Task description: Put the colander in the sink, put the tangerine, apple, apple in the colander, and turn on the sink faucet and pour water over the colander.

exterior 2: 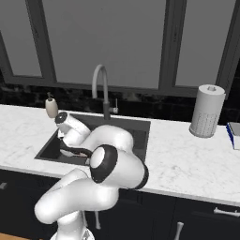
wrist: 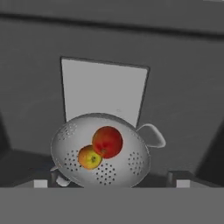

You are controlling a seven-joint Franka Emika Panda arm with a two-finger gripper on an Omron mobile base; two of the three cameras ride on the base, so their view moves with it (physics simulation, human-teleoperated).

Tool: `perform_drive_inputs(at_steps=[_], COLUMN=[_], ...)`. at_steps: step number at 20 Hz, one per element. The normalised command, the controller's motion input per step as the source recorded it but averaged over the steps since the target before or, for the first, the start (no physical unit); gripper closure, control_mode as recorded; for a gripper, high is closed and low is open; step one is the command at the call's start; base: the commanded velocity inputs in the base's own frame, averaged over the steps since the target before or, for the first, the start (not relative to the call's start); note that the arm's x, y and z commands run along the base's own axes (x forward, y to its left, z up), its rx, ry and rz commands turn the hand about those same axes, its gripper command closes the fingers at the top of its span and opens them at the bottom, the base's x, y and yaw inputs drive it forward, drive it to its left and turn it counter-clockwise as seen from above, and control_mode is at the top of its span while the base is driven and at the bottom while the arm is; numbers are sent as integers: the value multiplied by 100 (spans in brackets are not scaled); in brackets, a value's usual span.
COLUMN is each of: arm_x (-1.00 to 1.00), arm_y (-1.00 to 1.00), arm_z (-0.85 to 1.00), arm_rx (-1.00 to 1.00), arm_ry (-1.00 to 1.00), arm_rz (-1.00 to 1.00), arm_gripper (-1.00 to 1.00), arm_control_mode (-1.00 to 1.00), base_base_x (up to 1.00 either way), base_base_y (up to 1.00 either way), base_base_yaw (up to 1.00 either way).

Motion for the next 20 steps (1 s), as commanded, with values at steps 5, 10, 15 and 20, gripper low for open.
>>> perform_drive_inputs(at_steps=[5, 10, 15, 20], arm_x=[-87, -71, -70, -78], arm_y=[-3, -36, -47, -52], arm_z=[96, 100, 100, 100], arm_rx=[0, 2, 1, 10], arm_ry=[-20, 0, 0, -1], arm_rz=[-8, -1, 0, 3], arm_gripper=[-100, -100, -100, -100], arm_control_mode=[-100, -100, -100, -100], base_base_x=[0, 0, 0, 0], base_base_y=[0, 0, 0, 0], base_base_yaw=[0, 0, 0, 0])
